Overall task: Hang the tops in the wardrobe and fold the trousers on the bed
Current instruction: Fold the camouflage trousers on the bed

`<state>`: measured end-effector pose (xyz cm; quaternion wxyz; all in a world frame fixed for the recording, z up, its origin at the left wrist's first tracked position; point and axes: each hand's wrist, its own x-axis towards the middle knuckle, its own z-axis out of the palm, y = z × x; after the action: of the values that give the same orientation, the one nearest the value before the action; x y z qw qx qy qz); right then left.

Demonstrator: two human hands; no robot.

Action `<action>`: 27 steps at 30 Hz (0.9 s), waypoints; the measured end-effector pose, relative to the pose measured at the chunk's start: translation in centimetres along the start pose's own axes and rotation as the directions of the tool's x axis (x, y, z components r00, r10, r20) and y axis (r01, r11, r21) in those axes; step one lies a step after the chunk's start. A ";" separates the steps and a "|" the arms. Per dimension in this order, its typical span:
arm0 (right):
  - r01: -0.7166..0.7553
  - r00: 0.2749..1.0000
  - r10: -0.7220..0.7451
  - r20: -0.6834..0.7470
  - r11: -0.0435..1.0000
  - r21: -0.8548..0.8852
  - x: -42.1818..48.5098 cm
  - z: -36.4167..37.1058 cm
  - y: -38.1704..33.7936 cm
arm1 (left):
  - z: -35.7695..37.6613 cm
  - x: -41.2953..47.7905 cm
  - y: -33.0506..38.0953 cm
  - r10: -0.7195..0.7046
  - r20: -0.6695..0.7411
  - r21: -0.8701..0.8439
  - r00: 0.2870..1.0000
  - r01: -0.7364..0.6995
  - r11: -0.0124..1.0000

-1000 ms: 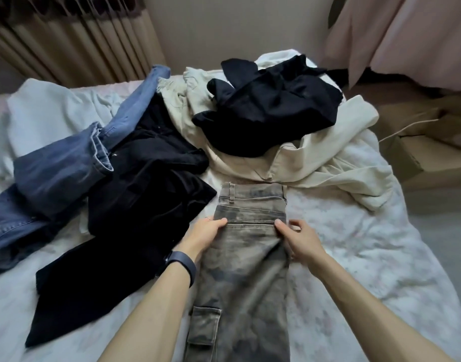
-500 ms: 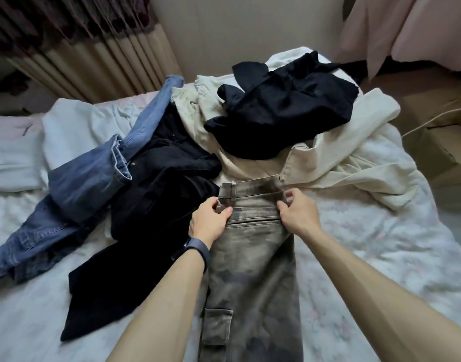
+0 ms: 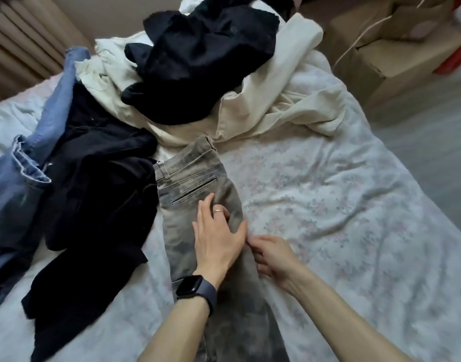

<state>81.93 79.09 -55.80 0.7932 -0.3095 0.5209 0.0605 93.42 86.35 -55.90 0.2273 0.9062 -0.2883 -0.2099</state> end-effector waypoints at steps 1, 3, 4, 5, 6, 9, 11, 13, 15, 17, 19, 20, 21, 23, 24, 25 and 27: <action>-0.062 0.998 0.061 0.015 0.997 0.050 0.2 0.3 -0.1 | -0.4 0.4 -0.4 0.004 -0.004 -0.035 1.000 -0.004 0.999; -0.165 0.986 0.163 0.024 0.981 0.103 0.6 0.3 0.1 | -0.9 0.9 -1.0 0.005 0.018 -0.136 1.000 -0.002 0.991; -0.207 0.978 0.204 0.036 0.972 0.114 0.8 0.3 0.1 | -1.2 1.0 -1.3 0.001 0.034 -0.189 0.999 0.006 0.982; -0.243 0.969 0.238 0.061 0.962 0.121 1.0 0.4 0.0 | -1.7 0.9 -1.5 -0.013 0.056 -0.241 0.998 0.026 0.970; -0.271 0.962 0.263 0.077 0.955 0.118 1.1 0.6 -0.3 | -2.1 0.9 -1.8 -0.031 0.078 -0.287 0.997 0.052 0.956; -0.338 0.937 0.325 0.127 0.936 0.096 0.2 0.7 -1.6 | -3.2 0.6 -2.0 -0.086 0.137 -0.377 0.987 0.133 0.916; -0.360 0.925 0.343 0.161 0.928 0.091 -0.6 1.0 -2.2 | -3.9 0.3 -1.8 -0.134 0.164 -0.441 0.977 0.194 0.876; -0.394 0.907 0.375 0.190 0.917 0.069 -0.9 1.4 -1.9 | -4.1 0.1 -1.6 -0.176 0.179 -0.490 0.968 0.242 0.837; -0.397 0.903 0.381 0.196 0.917 0.045 -0.7 1.7 -1.2 | -4.3 -0.1 -1.4 -0.170 0.185 -0.495 0.968 0.241 0.834; -0.376 0.914 0.369 0.166 0.927 0.008 -0.6 2.0 -1.2 | -4.2 -0.1 -1.7 -0.127 0.175 -0.456 0.976 0.194 0.869; -0.357 0.925 0.360 0.120 0.933 -0.047 -0.4 1.8 -1.4 | -4.3 0.0 -1.5 -0.102 0.169 -0.375 0.980 0.159 0.913; -0.355 0.926 0.361 0.112 0.932 -0.069 -0.4 1.7 -1.4 | -4.4 -0.1 -1.5 -0.097 0.166 -0.337 0.981 0.148 0.930; -0.345 0.929 0.352 0.116 0.935 -0.078 -0.4 1.6 -1.3 | -4.4 -0.1 -1.5 -0.091 0.162 -0.317 0.983 0.139 0.938; -0.299 0.942 0.304 0.141 0.953 -0.055 -0.3 1.1 -0.8 | -4.4 -0.1 -1.6 -0.083 0.148 -0.307 0.986 0.126 0.943; -0.270 0.952 0.272 0.141 0.962 -0.032 -0.3 0.8 -0.7 | -4.2 0.0 -1.8 -0.084 0.147 -0.308 0.986 0.127 0.943; -0.236 0.963 0.234 0.130 0.972 -0.003 -0.5 0.5 -0.5 | -4.1 0.0 -2.0 -0.089 0.147 -0.317 0.985 0.133 0.939; -0.124 0.992 0.120 0.043 0.988 0.091 -1.0 -0.4 -0.6 | -3.9 0.0 -2.5 -0.106 0.140 -0.373 0.985 0.151 0.915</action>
<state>81.39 78.65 -54.78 0.8113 -0.2383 0.5262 0.0901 96.49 89.31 -54.14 0.3682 0.8476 -0.1944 -0.3291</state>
